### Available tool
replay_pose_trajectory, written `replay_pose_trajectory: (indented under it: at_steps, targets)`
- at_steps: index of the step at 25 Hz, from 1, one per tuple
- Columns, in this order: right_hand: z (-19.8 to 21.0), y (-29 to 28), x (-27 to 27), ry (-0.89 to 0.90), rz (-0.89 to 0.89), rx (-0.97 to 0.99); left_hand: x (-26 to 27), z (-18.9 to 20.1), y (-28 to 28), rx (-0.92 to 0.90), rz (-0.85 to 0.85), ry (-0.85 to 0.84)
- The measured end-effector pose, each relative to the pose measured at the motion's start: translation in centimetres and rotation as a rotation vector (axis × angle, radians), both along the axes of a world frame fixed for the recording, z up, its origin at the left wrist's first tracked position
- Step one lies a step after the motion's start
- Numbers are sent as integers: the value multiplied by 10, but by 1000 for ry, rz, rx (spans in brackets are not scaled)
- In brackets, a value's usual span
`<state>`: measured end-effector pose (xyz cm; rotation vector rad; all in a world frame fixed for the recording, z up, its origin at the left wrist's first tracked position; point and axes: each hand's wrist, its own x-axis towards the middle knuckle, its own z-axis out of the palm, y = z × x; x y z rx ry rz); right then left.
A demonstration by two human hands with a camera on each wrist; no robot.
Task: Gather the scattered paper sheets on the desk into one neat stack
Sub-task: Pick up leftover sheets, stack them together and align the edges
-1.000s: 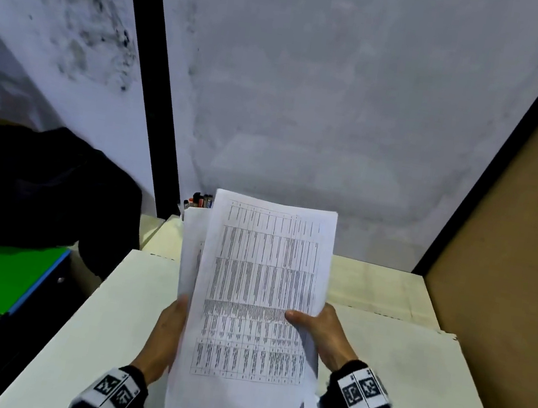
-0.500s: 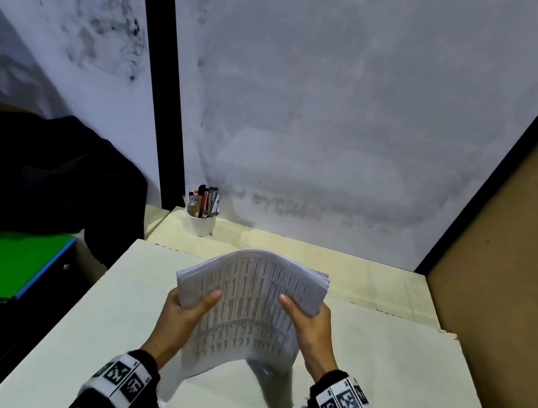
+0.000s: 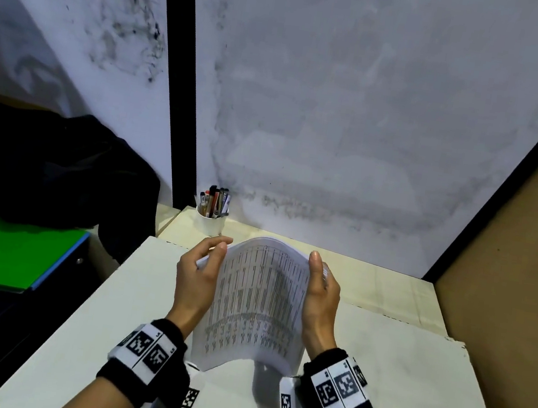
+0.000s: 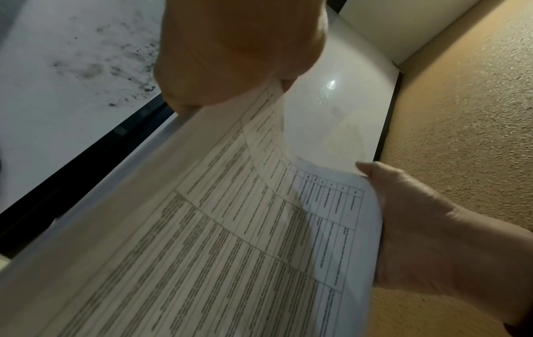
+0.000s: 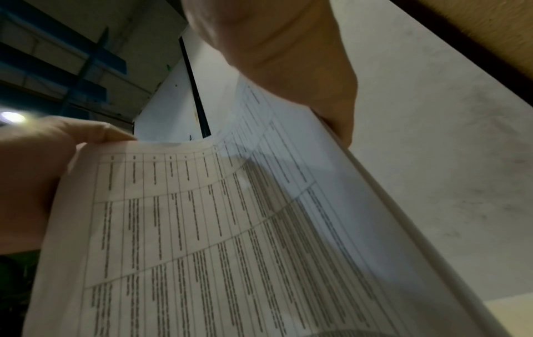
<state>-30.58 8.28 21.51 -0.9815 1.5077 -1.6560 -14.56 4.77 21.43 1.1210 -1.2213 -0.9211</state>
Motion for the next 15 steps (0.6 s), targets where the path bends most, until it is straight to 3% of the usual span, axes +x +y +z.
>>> replay_pose_trajectory:
  at_steps: [12, 15]
  targets:
    - [10, -9, -6, 19, -46, 57, -4, 6, -6, -18, -56, -61]
    - [2, -8, -13, 22, 88, 20, 2, 1, -5, 25, -192, -16]
